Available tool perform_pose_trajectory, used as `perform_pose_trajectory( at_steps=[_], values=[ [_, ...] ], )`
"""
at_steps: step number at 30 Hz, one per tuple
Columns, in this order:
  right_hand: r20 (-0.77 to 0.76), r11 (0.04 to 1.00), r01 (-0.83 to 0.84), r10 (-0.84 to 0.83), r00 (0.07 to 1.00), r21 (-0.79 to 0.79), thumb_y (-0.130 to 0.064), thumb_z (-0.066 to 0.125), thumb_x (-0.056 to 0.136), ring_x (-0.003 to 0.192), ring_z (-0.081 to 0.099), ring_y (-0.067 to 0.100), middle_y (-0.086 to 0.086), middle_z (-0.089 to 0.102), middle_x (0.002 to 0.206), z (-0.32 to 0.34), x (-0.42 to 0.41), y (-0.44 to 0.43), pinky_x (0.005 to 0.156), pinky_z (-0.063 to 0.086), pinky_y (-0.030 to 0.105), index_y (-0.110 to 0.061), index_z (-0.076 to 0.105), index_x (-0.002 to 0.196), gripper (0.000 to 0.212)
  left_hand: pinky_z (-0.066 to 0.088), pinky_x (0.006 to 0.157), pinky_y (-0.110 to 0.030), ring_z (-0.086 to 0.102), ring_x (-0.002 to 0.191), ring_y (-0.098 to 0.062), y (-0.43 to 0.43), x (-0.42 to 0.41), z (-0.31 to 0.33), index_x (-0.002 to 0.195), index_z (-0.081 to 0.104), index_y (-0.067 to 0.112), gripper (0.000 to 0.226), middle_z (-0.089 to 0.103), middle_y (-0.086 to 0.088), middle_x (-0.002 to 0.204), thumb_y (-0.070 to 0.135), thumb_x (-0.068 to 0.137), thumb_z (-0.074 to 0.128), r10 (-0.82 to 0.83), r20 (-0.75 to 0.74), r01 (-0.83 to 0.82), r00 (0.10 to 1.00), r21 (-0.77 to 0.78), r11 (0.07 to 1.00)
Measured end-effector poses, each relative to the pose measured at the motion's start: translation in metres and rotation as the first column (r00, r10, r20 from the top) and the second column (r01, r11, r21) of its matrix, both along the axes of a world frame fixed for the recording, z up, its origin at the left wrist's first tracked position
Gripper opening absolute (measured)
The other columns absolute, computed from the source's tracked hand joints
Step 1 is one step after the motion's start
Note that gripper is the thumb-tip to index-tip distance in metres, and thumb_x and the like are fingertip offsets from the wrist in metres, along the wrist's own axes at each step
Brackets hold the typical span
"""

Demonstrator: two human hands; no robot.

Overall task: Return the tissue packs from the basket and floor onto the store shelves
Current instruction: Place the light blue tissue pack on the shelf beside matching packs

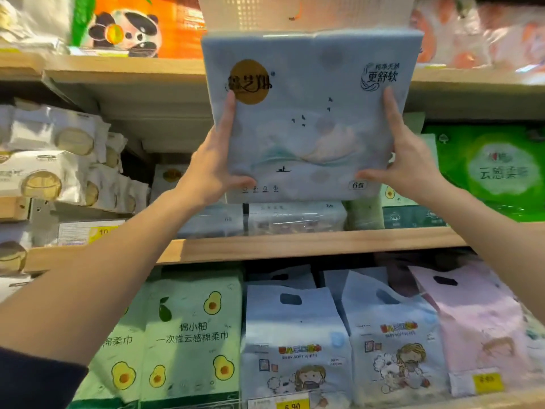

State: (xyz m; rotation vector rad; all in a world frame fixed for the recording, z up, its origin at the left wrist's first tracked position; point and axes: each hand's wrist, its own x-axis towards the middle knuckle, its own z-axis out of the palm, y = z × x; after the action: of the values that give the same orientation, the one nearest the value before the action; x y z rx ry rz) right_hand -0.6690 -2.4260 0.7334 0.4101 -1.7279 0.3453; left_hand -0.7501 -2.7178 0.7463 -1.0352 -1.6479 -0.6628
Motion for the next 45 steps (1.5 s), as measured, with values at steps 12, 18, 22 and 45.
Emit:
perform_pose_trajectory(
  at_steps=[12,18,22,45],
  values=[
    [0.077,0.999,0.035,-0.036,0.996,0.017,-0.013,0.082,0.064,0.097,0.060,0.030,0.009,0.048,0.138,-0.005,-0.030,0.030,0.087,0.050,0.042,-0.037,-0.003,0.145,0.120,0.024,0.114,-0.045,0.017,0.143,-0.018,0.017,-0.033,-0.005,0.134,-0.020,0.053,0.131,0.008,0.000,0.157,0.018,0.063,0.083,-0.008,0.081,0.016,0.997,-0.094,0.995],
    [0.211,0.997,0.073,-0.076,0.975,0.024,-0.015,0.081,0.066,0.098,0.060,0.037,0.012,0.041,0.143,-0.019,-0.051,0.040,0.081,0.046,0.034,-0.043,-0.003,0.144,0.118,0.028,0.106,-0.031,0.025,0.140,-0.023,0.022,-0.043,-0.019,0.138,-0.025,0.042,0.129,0.003,0.011,0.153,0.016,0.068,0.080,0.129,0.168,-0.091,0.977,-0.216,0.972],
    [0.260,0.990,0.139,-0.140,0.955,0.020,-0.023,0.081,0.066,0.098,0.058,0.043,0.024,0.050,0.132,-0.013,-0.060,0.045,0.081,0.046,0.038,-0.046,0.002,0.143,0.112,0.036,0.089,-0.026,0.047,0.123,-0.031,0.024,-0.045,-0.015,0.137,-0.025,0.044,0.124,0.010,-0.002,0.156,0.021,0.072,0.077,0.204,0.293,-0.134,0.934,-0.243,0.961],
    [0.472,0.979,0.202,-0.191,0.861,0.028,-0.024,0.082,0.065,0.109,0.047,0.030,0.017,0.040,0.140,0.009,-0.111,0.087,0.088,0.035,0.033,-0.048,0.001,0.142,0.114,0.045,0.072,-0.031,0.063,0.065,-0.019,0.063,-0.096,0.009,0.126,-0.043,0.044,0.129,0.057,-0.008,0.079,0.032,0.075,0.075,0.498,0.435,-0.305,0.750,-0.440,0.844]
  ],
)
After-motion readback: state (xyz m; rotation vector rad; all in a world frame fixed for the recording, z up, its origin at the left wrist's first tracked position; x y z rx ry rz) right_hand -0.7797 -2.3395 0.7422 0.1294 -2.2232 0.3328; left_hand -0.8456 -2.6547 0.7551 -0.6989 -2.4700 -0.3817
